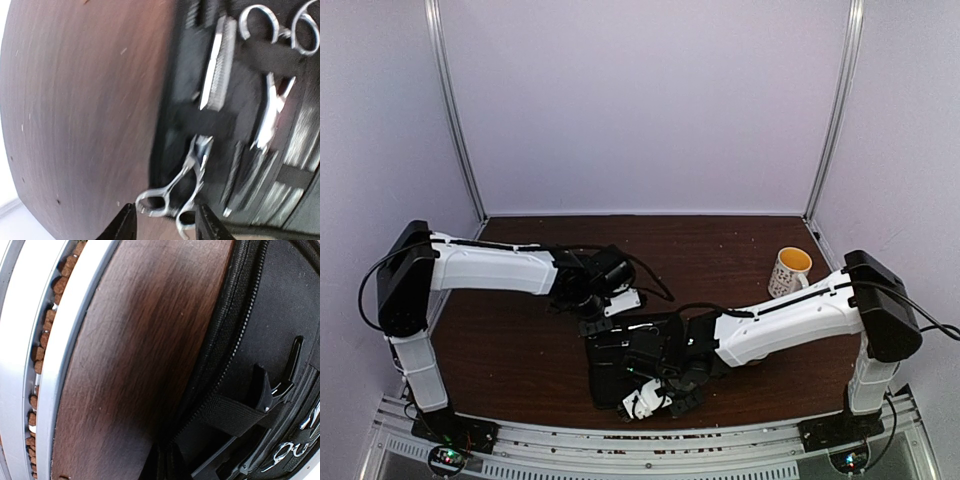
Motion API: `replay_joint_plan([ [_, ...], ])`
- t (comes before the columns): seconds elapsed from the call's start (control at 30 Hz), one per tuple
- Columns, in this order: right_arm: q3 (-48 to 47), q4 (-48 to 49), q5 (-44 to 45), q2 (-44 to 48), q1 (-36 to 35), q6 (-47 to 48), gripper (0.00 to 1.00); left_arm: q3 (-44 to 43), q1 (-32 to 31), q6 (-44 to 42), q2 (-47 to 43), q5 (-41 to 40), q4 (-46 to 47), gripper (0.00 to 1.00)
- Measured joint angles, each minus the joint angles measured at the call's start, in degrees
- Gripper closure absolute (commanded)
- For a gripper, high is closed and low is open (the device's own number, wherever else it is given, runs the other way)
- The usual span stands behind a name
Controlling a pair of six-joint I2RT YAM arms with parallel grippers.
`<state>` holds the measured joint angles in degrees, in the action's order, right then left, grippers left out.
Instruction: Sort the hair-cutting tools
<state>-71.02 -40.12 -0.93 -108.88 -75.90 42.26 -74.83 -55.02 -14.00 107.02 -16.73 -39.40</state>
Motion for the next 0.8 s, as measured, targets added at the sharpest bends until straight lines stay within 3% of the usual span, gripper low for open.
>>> replay_joint_plan([
  [0.23,-0.3,-0.4,0.0,-0.2,0.0,0.0,1.00,3.0,4.1,4.4,-6.5,1.9,-0.1,0.58],
  [0.53,-0.3,-0.4,0.1,-0.3,0.0,0.0,1.00,5.2,5.8,7.9,-6.4,5.9,-1.8,0.57],
  [0.8,-0.7,-0.8,0.1,-0.5,0.0,0.0,1.00,6.6,7.7,11.3,-4.9,9.3,-2.2,0.67],
])
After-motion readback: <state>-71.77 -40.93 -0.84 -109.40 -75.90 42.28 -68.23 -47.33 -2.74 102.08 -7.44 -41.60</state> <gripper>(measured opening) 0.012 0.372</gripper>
